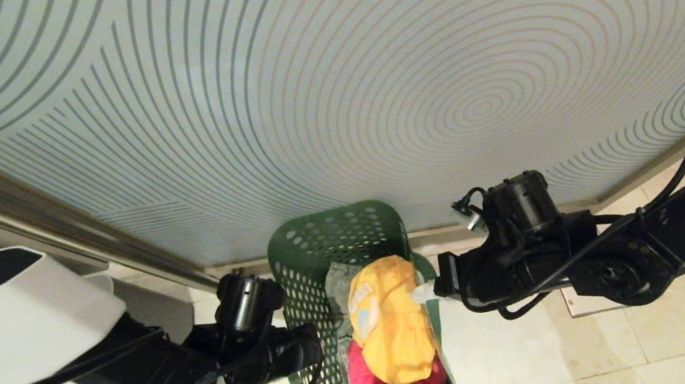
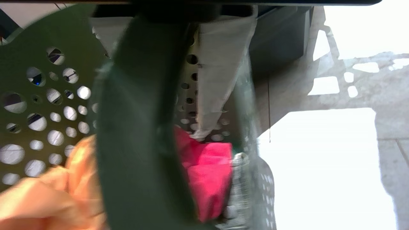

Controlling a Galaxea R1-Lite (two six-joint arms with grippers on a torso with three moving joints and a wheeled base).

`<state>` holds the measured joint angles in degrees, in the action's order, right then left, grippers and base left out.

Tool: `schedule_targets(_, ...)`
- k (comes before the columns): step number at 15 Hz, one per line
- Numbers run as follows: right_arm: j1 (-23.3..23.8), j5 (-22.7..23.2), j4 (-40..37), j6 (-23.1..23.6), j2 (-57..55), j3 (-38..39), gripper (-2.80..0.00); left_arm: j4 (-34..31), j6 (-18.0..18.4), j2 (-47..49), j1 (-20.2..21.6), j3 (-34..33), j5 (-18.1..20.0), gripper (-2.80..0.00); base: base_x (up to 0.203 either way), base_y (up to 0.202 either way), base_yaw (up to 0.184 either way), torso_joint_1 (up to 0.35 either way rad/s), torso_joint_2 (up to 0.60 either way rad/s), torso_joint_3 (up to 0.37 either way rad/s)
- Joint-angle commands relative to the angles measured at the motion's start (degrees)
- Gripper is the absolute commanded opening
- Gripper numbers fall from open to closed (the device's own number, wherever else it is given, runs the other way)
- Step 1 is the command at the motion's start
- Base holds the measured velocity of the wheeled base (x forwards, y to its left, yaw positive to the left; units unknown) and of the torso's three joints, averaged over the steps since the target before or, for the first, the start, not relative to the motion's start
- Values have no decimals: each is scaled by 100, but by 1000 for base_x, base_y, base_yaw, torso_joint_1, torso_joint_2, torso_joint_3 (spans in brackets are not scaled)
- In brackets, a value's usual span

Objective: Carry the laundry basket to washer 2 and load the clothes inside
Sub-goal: Pick up the clothes basket and put it beside the washing machine

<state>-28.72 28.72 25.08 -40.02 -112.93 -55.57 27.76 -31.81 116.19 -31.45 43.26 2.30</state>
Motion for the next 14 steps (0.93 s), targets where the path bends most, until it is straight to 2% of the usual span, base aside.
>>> schedule_targets(1,-18,51,16,-32,347,144,-280,19,-19,-196,-33,-145,7,-280,0,0,0,0,0,0)
schedule_targets(3,-20,121,-40,-32,579,285,-280,-89,-19,-447,-47,-249,66,-280,0,0,0,0,0,0)
schedule_targets(6,-113,126,-65,-32,797,570,-280,-703,-37,-954,-92,-280,384,-280,0,0,0,0,0,0)
schedule_targets(11,-154,120,-128,-45,1299,939,-280,-755,-10,-1362,-213,-402,394,-280,0,0,0,0,0,0)
schedule_targets(14,-192,111,-667,-50,1691,912,-280,-771,-12,-1556,-345,-558,367,-280,0,0,0,0,0,0)
